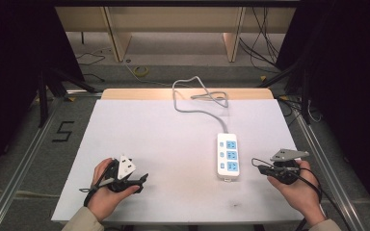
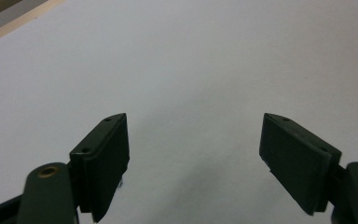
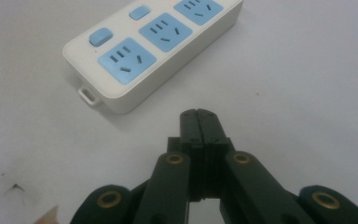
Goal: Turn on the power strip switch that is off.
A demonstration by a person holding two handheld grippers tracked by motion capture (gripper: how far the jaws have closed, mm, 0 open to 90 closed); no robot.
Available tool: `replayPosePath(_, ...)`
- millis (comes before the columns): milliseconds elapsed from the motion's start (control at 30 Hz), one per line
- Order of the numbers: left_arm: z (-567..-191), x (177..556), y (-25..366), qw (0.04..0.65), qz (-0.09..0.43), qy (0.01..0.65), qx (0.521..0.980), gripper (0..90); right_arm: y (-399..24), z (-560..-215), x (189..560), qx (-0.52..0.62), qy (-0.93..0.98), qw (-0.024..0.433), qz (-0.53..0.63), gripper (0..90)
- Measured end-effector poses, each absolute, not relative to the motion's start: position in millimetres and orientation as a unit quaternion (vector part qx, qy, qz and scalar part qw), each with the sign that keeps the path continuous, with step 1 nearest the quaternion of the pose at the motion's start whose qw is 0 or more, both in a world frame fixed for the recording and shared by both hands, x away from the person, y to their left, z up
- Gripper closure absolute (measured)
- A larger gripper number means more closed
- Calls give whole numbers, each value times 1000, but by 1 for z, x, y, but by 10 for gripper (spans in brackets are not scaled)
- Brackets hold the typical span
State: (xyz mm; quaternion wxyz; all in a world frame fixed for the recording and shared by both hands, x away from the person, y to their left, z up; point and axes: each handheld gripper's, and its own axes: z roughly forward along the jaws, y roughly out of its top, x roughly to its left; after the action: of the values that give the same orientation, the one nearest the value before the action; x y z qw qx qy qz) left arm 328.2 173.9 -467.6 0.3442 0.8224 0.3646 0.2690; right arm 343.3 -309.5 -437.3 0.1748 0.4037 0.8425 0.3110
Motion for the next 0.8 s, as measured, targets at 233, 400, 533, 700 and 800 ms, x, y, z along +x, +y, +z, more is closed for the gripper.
replayPosePath(233, -467, 328, 174, 345, 271, 365, 821, 242, -305, -434, 346, 405, 844, 171, 308, 900)
replayPosePath(400, -467, 328, 174, 344, 271, 364, 822, 242, -305, -431, 347, 405, 845, 166, 307, 900)
replayPosePath(533, -468, 328, 173, 343, 270, 362, 823, 242, -304, -430, 349, 405, 847, 164, 304, 900)
replayPosePath(700, -467, 328, 172, 343, 272, 361, 824, 243, -301, -428, 350, 402, 850, 162, 299, 900)
replayPosePath(800, -467, 328, 172, 343, 272, 361, 823, 243, -299, -427, 351, 400, 852, 160, 297, 900)
